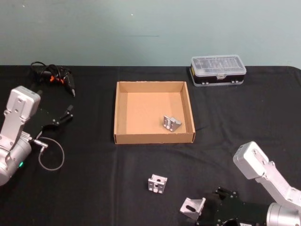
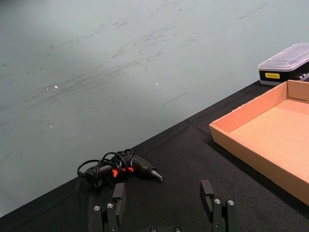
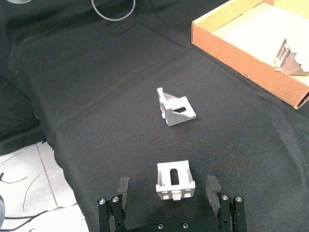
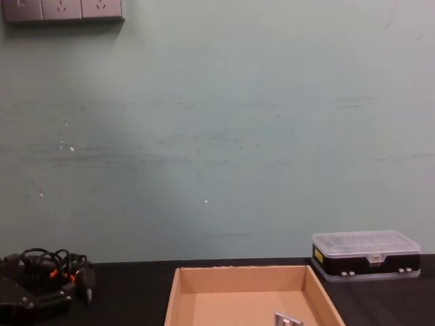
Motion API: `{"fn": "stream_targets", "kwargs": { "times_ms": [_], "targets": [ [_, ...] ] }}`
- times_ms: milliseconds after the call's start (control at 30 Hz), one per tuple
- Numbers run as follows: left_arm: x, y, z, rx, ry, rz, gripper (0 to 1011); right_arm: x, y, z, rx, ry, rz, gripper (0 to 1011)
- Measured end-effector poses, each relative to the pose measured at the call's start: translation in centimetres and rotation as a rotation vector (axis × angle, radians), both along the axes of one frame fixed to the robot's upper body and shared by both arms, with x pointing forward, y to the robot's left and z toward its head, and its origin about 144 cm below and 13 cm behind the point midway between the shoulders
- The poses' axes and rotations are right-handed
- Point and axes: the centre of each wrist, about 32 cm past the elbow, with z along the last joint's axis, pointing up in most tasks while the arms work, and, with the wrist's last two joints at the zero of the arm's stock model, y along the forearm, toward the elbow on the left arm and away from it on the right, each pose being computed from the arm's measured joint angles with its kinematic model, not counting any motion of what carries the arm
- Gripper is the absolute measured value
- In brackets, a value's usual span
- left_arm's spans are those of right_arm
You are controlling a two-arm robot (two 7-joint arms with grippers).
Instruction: Use one hand to pick up the angle iron from the table and place it into the box.
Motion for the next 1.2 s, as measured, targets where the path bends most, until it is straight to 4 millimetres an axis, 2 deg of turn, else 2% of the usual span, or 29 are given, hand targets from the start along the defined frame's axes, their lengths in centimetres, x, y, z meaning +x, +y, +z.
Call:
{"fn": "stream_targets", "kwargs": {
  "times_ms": [800,967,1067,1100,1133,1200],
  "targets": [
    [0.0,0.0,0.0,0.000,0.000,0.000,1011,0.9,0.2,-0.9,-0.003,-0.018,0.010,995],
    [0.0,0.0,0.0,0.000,0.000,0.000,1012,1.0,0.3,-0.9,0.002,-0.021,0.011,908],
    [0.0,0.0,0.0,0.000,0.000,0.000,1011,1.1,0.3,-1.0,0.005,-0.021,0.013,812],
    [0.0,0.0,0.0,0.000,0.000,0.000,1011,1.1,0.3,-1.0,0.006,-0.021,0.013,812],
    [0.0,0.0,0.0,0.000,0.000,0.000,1011,1.1,0.3,-1.0,0.006,-0.022,0.013,751],
    [0.0,0.0,0.0,0.000,0.000,0.000,1011,1.1,0.4,-1.0,0.007,-0.023,0.013,693]
  ]
}}
